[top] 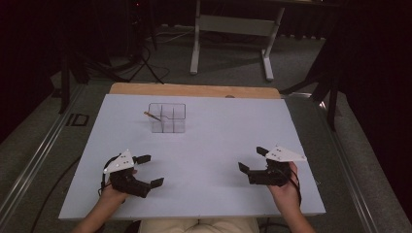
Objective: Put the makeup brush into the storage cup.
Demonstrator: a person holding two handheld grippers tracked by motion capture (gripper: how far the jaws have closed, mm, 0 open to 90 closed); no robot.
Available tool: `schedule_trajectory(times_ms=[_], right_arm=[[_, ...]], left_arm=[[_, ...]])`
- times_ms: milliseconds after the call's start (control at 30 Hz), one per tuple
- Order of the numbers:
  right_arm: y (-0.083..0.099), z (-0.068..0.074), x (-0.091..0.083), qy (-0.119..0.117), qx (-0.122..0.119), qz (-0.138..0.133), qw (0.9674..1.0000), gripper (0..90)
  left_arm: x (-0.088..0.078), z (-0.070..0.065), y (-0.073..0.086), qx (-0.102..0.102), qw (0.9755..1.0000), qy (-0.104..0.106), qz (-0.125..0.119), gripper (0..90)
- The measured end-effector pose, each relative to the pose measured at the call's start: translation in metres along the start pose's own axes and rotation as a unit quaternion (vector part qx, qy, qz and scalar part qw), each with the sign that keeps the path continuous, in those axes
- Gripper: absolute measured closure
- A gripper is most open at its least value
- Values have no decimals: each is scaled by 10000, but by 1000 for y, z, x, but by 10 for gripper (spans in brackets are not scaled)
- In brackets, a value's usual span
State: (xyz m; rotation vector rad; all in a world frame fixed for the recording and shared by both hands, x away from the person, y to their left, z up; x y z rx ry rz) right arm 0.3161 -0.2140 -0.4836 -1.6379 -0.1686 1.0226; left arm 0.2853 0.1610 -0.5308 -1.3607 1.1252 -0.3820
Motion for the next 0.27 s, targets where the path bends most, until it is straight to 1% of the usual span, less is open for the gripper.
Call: schedule_trajectory(times_ms=[67,133,267], right_arm=[[0,0,0,6,-9,12,10000,116],[1,0,1,11,-17,19,10000,116],[1,0,1,6,-27,33,10000,116]], left_arm=[[2,0,1,22,10000,-11,58,13],[3,-1,2,-10,10000,10,65,13],[4,-2,1,9,10000,42,52,13]])
Point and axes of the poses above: each handheld gripper's, and its own axes: x roughly forward along the jaws, y roughly out of its underside, z roughly to its left, the point moved 5 cm from there along x, roughly forward along the jaws, and after that the axes turned 3 degrees about z, right-handed, at the moved point
